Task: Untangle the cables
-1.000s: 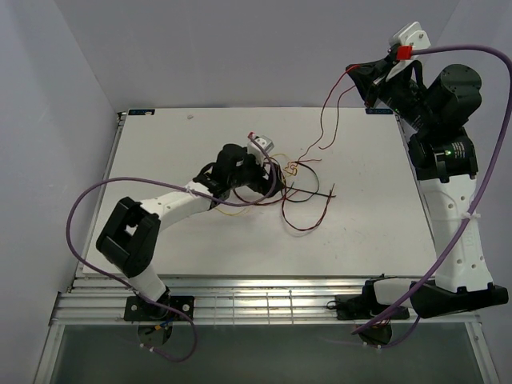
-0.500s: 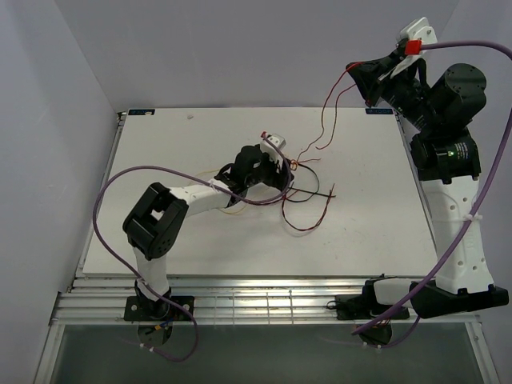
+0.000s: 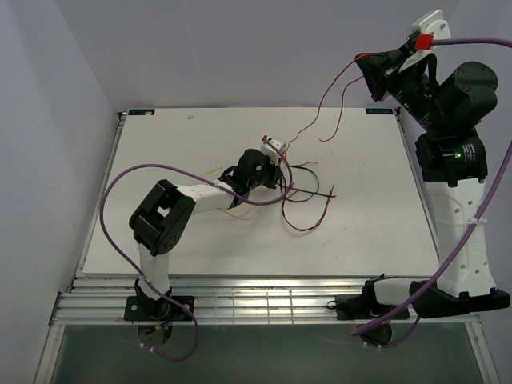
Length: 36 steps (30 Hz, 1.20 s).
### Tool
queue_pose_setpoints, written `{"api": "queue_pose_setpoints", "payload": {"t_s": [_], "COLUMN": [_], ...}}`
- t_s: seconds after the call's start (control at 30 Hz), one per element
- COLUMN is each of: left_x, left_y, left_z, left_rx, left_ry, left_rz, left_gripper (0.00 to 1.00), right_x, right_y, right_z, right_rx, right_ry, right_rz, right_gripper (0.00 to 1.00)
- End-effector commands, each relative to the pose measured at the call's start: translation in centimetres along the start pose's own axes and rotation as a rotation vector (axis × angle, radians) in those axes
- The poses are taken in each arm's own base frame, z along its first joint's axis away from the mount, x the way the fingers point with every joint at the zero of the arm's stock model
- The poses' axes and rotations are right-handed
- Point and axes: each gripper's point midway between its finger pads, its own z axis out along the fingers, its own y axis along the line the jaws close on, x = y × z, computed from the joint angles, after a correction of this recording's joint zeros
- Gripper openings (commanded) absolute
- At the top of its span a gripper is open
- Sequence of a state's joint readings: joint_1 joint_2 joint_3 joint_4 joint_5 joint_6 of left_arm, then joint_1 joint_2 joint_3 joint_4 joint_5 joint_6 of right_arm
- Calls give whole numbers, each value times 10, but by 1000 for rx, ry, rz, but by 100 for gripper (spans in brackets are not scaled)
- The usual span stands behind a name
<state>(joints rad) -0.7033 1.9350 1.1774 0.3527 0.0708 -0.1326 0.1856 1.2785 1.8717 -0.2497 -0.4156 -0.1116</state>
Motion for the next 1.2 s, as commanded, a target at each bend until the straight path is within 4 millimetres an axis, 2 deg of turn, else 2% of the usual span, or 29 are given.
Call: {"api": "queue_pose_setpoints", "payload": {"t_s": [0.0, 0.07, 0.1, 0.2, 0.23, 0.27, 0.3, 0.33, 0.4, 0.43, 0.5, 0.53, 0.57, 0.63, 0.67, 0.73, 0.77, 0.8, 0.87, 0.9, 0.93, 0.97, 1.0, 1.03, 1.07, 1.1, 1.13, 1.17], "left_x": [-36, -32, -41, -36, -41, -38, -46, -38, -38, -42, -44, -41, -43, -53, -60, -77, -82, -88, -102, -105, -112, -115, -117, -116, -119, -119, -114, -119], "left_y": [3, 5, 3, -3, -7, -13, -19, -21, -29, -32, -38, -41, -43, -43, -43, -37, -35, -32, -27, -26, -25, -25, -26, -26, -24, -25, -23, -22], "left_z": [-21, -28, -36, -56, -69, -75, -86, -93, -103, -111, -117, -122, -125, -131, -134, -139, -141, -142, -147, -147, -150, -150, -150, -150, -150, -150, -149, -150], "left_rx": [-34, -47, -43, -17, -4, 26, 46, 56, 96, 98, 122, 128, 137, 124, 119, 70, 50, 29, -15, -22, -30, -33, -32, -34, -45, -46, -55, -64], "left_ry": [-84, -69, -84, -50, -41, -22, -28, 17, 41, 44, 46, 76, 80, 79, 72, 59, 54, 49, 33, 30, 21, 19, 17, 20, 16, 23, 48, 41], "left_rz": [25, 29, 28, 35, 35, 32, 25, 21, 12, -12, -40, -65, -74, -87, -86, -96, -107, -111, -116, -120, -121, -123, -126, -130, -138, -144, -149, -150], "left_gripper": [0, 0, 0, 0, 0, 0, 0, 0, 0, 0, 0, 0, 0, 0, 0, 0, 0, 0, 0, 0, 0, 0, 0, 0, 0, 0, 0, 0], "right_x": [-3, 3, 7, 42, 66, 81, 96, 129, 165, 199, 230, 261, 274, 307, 337, 368, 390, 399, 413, 427, 422, 423, 428, 421, 413, 406, 403, 393], "right_y": [-10, -18, -23, -49, -61, -67, -77, -82, -87, -82, -71, -61, -57, -50, -42, -36, -27, -24, -13, 7, 10, 15, 33, 40, 43, 59, 71, 76], "right_z": [1, 1, 1, 2, 2, 1, -3, -6, -14, -19, -21, -28, -31, -41, -54, -68, -81, -85, -90, -97, -92, -93, -95, -94, -87, -83, -89, -84], "right_rx": [54, 91, 118, 238, 296, 319, 380, 414, 470, 464, 441, 420, 414, 423, 415, 423, 416, 403, 362, 288, 257, 217, 130, 84, 24, -67, -116, -162], "right_ry": [0, 15, 28, 130, 193, 234, 279, 351, 432, 500, 542, 605, 627, 692, 761, 827, 882, 884, 887, 898, 857, 843, 830, 793, 733, 681, 651, 585], "right_rz": [-15, -30, -35, -57, -54, -61, -53, -40, -11, 15, 67, 93, 113, 152, 173, 204, 226, 243, 251, 284, 276, 258, 270, 259, 213, 221, 217, 172], "right_gripper": [8, 8, 8, 8, 8, 8, 8, 8, 8, 8, 8, 8, 8, 10, 10, 11, 12, 14, 27, 39, 62, 69, 78, 91, 90, 90, 90, 90]}}
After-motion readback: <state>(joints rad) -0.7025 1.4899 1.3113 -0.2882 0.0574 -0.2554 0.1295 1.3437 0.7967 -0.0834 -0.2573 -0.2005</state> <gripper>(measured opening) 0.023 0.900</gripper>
